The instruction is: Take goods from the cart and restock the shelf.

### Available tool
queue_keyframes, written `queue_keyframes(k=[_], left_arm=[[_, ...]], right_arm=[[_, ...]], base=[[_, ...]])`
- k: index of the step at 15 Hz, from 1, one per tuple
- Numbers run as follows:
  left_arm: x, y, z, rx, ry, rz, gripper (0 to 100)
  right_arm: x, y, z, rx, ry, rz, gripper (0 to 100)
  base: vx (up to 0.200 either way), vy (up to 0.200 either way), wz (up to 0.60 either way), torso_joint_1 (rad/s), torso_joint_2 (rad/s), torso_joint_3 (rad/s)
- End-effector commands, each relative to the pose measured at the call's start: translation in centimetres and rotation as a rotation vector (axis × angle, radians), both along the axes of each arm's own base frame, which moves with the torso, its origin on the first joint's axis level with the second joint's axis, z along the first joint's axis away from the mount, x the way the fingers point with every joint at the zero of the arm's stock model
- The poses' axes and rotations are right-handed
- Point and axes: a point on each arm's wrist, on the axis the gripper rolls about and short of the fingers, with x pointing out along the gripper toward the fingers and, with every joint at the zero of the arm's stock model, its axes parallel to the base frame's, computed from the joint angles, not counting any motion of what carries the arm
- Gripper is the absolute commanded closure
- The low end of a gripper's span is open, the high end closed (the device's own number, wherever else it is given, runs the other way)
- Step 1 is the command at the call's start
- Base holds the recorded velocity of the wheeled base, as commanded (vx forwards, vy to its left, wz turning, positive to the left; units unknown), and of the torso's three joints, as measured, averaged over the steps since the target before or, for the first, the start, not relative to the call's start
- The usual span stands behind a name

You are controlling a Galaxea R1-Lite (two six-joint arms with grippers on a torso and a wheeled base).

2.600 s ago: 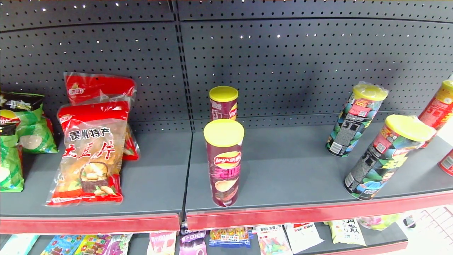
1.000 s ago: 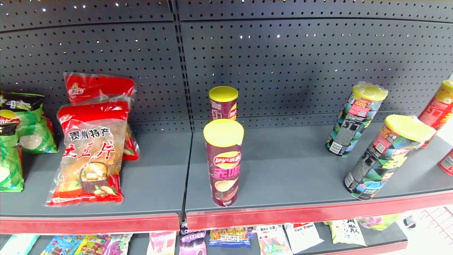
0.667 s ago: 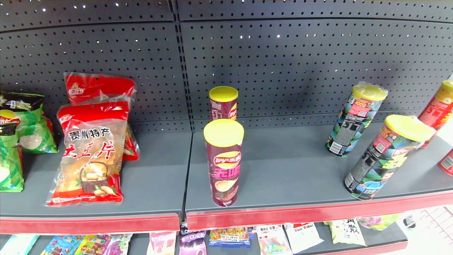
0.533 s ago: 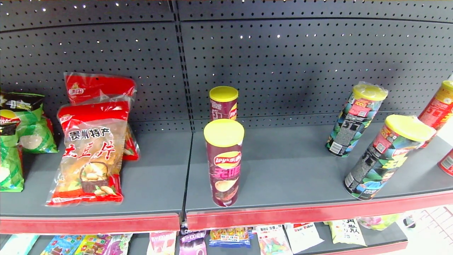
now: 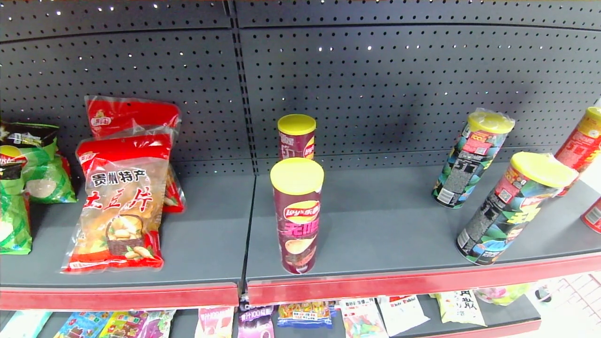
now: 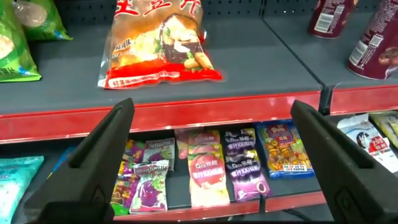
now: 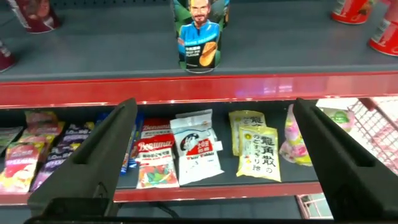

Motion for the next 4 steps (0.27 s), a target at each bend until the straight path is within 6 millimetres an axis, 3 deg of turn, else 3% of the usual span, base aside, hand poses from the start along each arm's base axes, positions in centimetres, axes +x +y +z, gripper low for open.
queue_keyframes(k=[1,4], left_arm=[[-0.01,0.0,0.0,0.001,-0.001,0.001,0],[-0.01,0.0,0.0,0.001,-0.001,0.001,0]], right_arm=[[0.0,-0.02,0.0,-0.002,0.0,-0.008,0],[0.0,-0.02,0.0,-0.001,0.0,-0.008,0]], base=[[0.0,0.0,0.0,0.0,0.0,0.0],[0.0,0.0,0.0,0.0,0.0,0.0]])
